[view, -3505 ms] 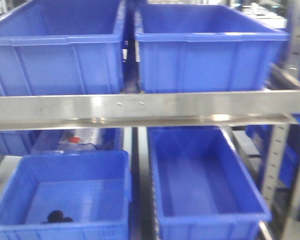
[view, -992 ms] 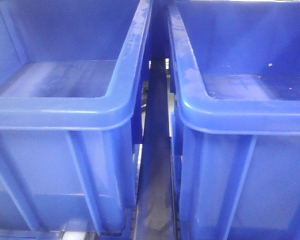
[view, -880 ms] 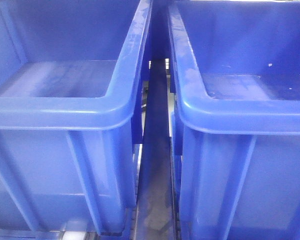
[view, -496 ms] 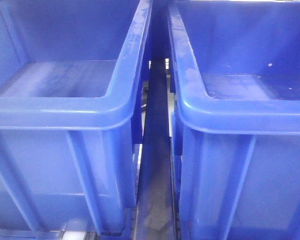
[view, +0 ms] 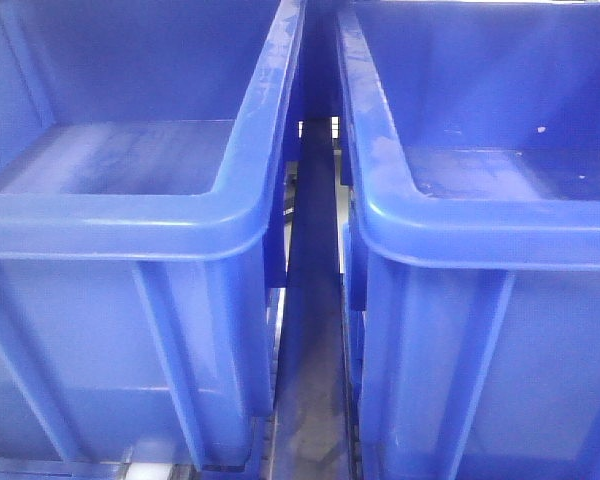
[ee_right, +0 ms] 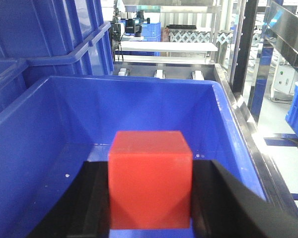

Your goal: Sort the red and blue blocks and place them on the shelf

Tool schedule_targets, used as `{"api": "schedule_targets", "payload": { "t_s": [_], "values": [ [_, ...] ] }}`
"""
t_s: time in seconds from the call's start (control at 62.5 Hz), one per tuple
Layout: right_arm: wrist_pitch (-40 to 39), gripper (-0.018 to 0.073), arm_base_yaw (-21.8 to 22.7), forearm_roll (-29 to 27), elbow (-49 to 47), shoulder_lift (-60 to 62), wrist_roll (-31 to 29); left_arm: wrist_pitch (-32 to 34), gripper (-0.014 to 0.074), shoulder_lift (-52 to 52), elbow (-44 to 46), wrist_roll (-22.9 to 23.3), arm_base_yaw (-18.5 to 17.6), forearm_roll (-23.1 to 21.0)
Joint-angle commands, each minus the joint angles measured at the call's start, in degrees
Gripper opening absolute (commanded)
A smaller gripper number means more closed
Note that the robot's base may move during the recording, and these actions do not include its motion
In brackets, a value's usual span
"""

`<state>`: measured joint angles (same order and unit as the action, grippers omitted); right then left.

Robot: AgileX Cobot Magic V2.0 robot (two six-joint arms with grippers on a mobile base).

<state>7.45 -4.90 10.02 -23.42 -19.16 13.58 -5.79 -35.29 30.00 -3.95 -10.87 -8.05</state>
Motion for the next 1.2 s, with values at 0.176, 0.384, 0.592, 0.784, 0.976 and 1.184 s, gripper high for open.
{"api": "schedule_targets", "payload": {
  "t_s": [0.176, 0.384, 0.592, 0.784, 0.976, 1.184],
  "values": [
    [-5.7, 0.0056, -1.9, 0.8, -2.7, -5.8, -0.4, 7.2, 0.0185, -7.6, 2.6, 0.1, -12.0, 2.8],
    [-5.8, 0.0056, -9.4, 0.9, -3.5, -13.2, -0.4, 11.0, 0.0185, -11.3, 2.6, 0.1, -14.5, 2.8],
    [-7.5, 0.0056, -13.4, 0.9, -3.5, -18.4, -0.4, 11.1, 0.0185, -12.1, 2.6, 0.1, -14.5, 2.8],
    [-8.1, 0.0056, -13.4, 0.9, -3.5, -22.1, -0.4, 10.9, 0.0185, -12.1, 2.6, 0.1, -14.5, 2.8],
    [-9.5, 0.0058, -13.4, 0.9, -3.5, -24.4, -0.4, 10.3, 0.0186, -12.2, 2.6, 0.1, -14.5, 2.8],
    [-13.0, 0.0065, -13.4, 0.9, -3.5, -24.4, -0.4, 7.3, 0.0206, -12.2, 2.2, 0.1, -14.5, 2.3]
  ]
}}
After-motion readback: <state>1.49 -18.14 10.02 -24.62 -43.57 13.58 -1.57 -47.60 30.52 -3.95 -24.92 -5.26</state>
